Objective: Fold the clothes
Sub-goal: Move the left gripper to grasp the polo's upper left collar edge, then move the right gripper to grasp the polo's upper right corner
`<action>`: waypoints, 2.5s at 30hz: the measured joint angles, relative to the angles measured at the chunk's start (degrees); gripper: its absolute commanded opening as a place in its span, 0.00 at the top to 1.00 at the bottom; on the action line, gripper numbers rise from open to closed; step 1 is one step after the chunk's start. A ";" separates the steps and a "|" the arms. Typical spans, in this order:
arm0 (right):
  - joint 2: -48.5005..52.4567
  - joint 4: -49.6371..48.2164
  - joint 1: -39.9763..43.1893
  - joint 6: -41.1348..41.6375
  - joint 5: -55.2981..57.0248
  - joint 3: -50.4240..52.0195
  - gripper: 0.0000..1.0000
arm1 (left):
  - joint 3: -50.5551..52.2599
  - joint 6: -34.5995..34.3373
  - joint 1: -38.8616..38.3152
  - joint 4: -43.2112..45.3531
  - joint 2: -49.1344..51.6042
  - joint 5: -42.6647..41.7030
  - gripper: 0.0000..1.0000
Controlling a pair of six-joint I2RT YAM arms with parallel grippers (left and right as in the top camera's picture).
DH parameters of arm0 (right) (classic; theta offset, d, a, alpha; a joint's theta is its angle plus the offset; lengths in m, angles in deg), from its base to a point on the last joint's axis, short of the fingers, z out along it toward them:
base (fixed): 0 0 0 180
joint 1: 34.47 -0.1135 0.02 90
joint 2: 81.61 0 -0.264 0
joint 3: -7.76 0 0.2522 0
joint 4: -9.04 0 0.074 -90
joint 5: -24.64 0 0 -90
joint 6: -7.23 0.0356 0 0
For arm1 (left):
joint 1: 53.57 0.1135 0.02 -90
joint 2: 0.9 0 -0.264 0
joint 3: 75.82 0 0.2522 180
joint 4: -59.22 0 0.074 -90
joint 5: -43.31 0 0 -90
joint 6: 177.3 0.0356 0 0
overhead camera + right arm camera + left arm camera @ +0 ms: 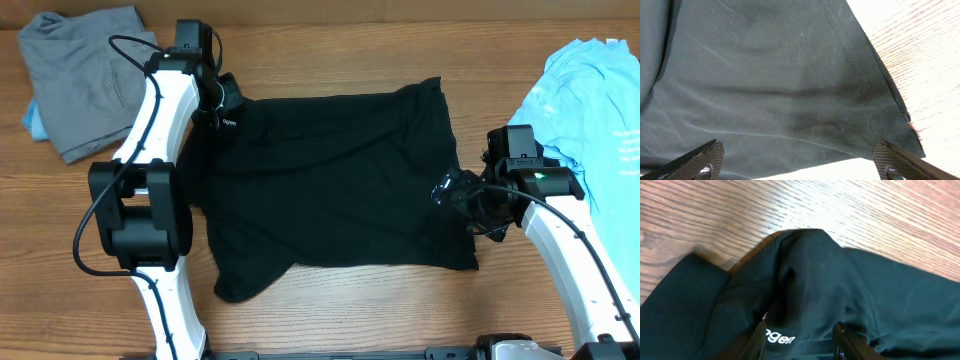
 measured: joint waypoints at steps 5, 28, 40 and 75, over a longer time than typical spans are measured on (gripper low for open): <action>0.00 -0.02 -0.02 0.02 -0.02 0.00 0.00 | 0.00 0.02 -0.24 -1.49 0.00 2.82 0.56; 0.00 -0.61 0.00 0.02 0.00 0.00 0.00 | 0.00 1.36 -0.37 -0.26 3.67 3.87 0.65; 0.00 -0.61 0.00 0.00 0.85 0.02 0.00 | -5.11 1.77 -0.37 -3.72 3.93 3.65 0.96; 26.53 -4.61 0.00 -9.99 1.29 -41.18 0.00 | -9.33 1.88 -0.37 -3.82 5.57 1.20 0.53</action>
